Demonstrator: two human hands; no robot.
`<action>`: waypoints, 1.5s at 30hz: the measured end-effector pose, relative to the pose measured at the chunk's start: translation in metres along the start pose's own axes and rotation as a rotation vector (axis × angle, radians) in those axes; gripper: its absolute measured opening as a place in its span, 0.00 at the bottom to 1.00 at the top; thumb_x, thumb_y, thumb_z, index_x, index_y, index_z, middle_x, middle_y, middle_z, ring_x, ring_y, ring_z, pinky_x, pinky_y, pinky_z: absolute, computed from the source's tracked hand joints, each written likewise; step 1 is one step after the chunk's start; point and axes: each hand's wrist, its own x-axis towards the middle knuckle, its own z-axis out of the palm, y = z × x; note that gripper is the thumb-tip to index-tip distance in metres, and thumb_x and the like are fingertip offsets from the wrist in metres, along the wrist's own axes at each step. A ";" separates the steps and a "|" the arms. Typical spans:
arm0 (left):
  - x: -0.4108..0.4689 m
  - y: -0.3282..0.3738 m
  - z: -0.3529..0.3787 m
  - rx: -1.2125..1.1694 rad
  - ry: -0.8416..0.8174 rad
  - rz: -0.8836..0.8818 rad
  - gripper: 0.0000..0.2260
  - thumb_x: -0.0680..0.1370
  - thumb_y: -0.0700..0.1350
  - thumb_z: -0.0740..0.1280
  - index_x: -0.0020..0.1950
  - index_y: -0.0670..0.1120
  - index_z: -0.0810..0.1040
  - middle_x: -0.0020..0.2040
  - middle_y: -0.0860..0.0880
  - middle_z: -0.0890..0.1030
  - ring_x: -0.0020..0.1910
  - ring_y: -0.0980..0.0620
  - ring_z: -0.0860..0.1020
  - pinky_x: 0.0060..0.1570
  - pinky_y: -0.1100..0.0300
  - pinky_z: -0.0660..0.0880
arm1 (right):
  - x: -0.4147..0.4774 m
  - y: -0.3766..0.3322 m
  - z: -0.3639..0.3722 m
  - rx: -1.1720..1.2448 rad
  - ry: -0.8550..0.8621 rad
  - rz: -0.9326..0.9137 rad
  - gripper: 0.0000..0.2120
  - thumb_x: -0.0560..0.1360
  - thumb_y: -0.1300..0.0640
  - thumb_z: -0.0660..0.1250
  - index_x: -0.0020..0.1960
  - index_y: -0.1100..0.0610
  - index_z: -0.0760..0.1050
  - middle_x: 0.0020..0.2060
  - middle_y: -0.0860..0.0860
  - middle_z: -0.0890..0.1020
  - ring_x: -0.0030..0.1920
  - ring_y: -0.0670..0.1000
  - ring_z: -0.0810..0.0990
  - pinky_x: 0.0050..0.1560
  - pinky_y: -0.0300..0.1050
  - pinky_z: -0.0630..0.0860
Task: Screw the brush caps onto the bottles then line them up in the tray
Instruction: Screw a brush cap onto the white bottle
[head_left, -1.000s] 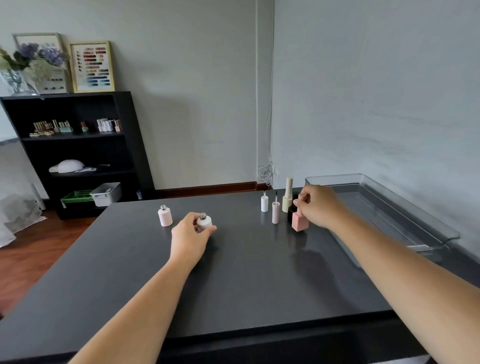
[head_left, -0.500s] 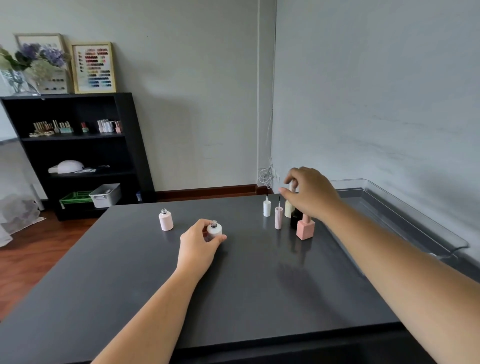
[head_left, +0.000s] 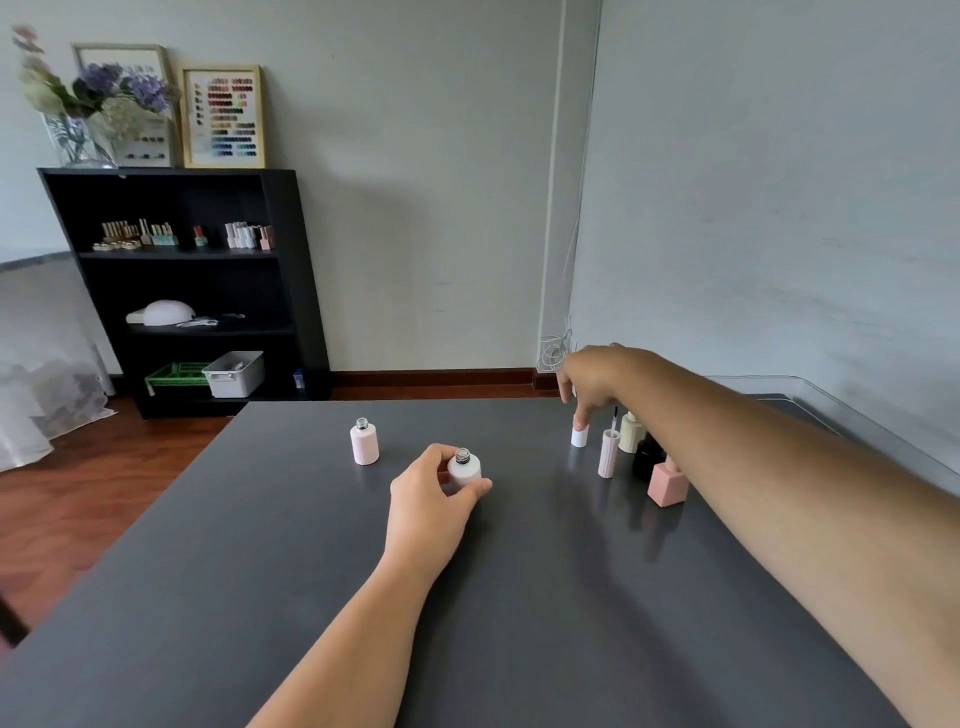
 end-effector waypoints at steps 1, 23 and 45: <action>0.001 -0.001 0.000 -0.003 0.000 0.000 0.10 0.69 0.48 0.75 0.43 0.58 0.75 0.42 0.59 0.79 0.37 0.66 0.77 0.35 0.70 0.69 | 0.002 -0.001 0.001 -0.017 -0.014 -0.001 0.23 0.68 0.51 0.75 0.61 0.54 0.76 0.56 0.51 0.79 0.49 0.52 0.74 0.47 0.43 0.69; -0.001 0.006 -0.005 -0.031 0.019 -0.015 0.11 0.69 0.47 0.75 0.43 0.59 0.74 0.42 0.60 0.78 0.41 0.62 0.77 0.36 0.69 0.69 | -0.031 -0.004 0.002 0.537 0.221 -0.210 0.12 0.64 0.53 0.77 0.45 0.54 0.81 0.34 0.45 0.78 0.38 0.47 0.75 0.38 0.40 0.69; -0.069 0.015 -0.020 0.018 0.003 0.070 0.16 0.66 0.45 0.78 0.48 0.53 0.74 0.46 0.57 0.80 0.45 0.57 0.79 0.43 0.69 0.72 | -0.122 -0.059 0.087 0.629 0.223 -0.196 0.08 0.65 0.56 0.71 0.40 0.58 0.76 0.36 0.51 0.78 0.36 0.52 0.74 0.35 0.44 0.70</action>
